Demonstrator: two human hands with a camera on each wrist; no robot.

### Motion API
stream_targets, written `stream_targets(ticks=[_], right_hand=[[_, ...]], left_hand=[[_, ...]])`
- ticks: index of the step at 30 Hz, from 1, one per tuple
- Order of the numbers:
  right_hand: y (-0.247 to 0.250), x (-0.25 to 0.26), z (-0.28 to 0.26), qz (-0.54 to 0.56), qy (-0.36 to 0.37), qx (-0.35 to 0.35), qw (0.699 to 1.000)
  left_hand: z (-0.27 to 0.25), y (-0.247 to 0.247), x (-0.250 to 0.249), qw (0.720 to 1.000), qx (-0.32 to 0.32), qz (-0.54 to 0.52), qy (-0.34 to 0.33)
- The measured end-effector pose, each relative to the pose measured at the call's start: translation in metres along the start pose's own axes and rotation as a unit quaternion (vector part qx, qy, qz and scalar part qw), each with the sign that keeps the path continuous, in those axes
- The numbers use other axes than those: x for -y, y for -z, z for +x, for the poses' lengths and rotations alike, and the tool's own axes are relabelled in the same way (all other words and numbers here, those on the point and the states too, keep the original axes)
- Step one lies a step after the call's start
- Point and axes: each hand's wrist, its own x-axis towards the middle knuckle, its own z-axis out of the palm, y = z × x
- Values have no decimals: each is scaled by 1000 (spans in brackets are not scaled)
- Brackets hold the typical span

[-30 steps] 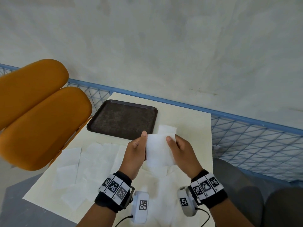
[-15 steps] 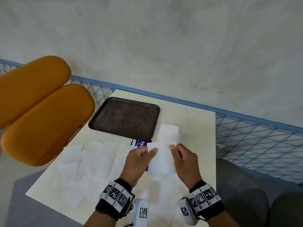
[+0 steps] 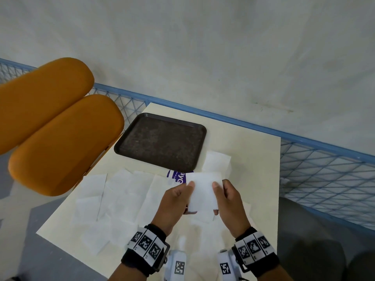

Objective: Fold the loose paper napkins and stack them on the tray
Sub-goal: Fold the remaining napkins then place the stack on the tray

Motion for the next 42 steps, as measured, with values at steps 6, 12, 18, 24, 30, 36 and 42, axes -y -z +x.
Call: stream_targets(ticks=[6, 12, 18, 24, 30, 36, 42], right_hand=[[-3, -2, 2, 51, -54, 86, 994], [4, -14, 27, 3, -17, 69, 997], [20, -30, 96, 5, -66, -121, 990], [21, -61, 154, -14, -120, -185, 975], [16, -72, 165, -85, -133, -156, 975], [19, -73, 170, -122, -133, -157, 971], [16, -63, 166, -133, -143, -172, 965]], left_hand=[[9, -9, 2, 999, -21, 43, -17], [14, 5, 5, 999, 10, -13, 38], [4, 44, 46, 992, -3, 8, 124], [-27, 97, 123, 973, -21, 63, 220], [-57, 154, 182, 959, -87, 128, 238], [-56, 166, 197, 950, -141, 182, 212], [-55, 166, 194, 951, -127, 168, 228]])
